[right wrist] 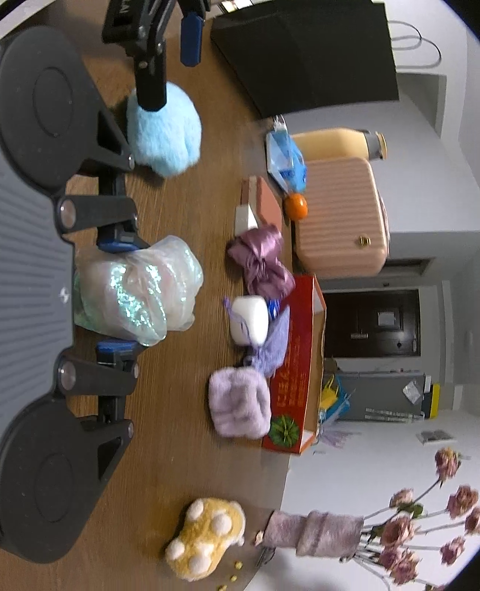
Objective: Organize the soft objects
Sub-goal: 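Grasp the clear puff with the right tool while the left tool grasps the blue plush, then carry the blue plush and clear puff in both tools toward the cardboard box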
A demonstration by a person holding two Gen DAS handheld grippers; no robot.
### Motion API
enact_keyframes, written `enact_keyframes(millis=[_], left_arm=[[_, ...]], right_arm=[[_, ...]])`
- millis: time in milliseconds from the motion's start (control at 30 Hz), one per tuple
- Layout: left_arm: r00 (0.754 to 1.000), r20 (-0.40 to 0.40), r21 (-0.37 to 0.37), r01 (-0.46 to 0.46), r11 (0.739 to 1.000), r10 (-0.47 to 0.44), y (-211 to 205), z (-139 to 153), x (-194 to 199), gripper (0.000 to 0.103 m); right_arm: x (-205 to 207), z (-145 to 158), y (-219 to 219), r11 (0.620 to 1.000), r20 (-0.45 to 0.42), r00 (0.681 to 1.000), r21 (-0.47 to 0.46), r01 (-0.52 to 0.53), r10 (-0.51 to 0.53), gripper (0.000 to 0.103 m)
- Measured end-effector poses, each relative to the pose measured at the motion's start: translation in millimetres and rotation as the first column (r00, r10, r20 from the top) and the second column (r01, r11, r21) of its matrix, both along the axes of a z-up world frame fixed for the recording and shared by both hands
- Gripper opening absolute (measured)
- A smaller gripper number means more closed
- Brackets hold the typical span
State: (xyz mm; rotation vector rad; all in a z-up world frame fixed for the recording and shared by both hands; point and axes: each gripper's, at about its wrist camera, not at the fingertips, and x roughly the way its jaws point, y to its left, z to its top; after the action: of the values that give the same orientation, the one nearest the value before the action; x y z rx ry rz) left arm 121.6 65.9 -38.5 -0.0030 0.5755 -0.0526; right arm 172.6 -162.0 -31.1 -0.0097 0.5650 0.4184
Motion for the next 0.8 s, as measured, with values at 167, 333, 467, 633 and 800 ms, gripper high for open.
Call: enact_keyframes(millis=[167, 333, 467, 633, 800], left_arm=[[0.999, -0.018, 0.040, 0.034, 0.999, -0.033, -7.6, 2.8, 14.7, 0.103], [0.997, -0.058, 0.086, 0.064, 0.994, -0.060, -17.7, -0.2, 27.9, 0.103], [0.993, -0.088, 0.084, 0.089, 0.992, -0.082, -20.5, -2.8, 35.9, 0.103], [0.990, -0.124, 0.103, 0.084, 0.991, -0.071, -21.4, -10.1, 45.7, 0.103], [0.988, -0.142, 0.100, 0.079, 0.992, -0.064, -18.8, -16.1, 50.8, 0.103]], right_arm=[[3.5, -2.1, -16.3, 0.999, -0.003, 0.999, 0.009, 0.050, -0.050, 0.042], [4.6, -3.0, -27.8, 0.996, -0.003, 0.996, 0.020, 0.086, -0.086, 0.042], [5.1, -2.9, -33.9, 0.994, -0.004, 0.995, 0.027, 0.103, -0.103, 0.042], [3.6, -3.0, -37.7, 0.993, -0.004, 0.994, 0.031, 0.111, -0.111, 0.042], [3.1, -2.7, -38.5, 0.993, -0.004, 0.994, 0.032, 0.113, -0.113, 0.042]])
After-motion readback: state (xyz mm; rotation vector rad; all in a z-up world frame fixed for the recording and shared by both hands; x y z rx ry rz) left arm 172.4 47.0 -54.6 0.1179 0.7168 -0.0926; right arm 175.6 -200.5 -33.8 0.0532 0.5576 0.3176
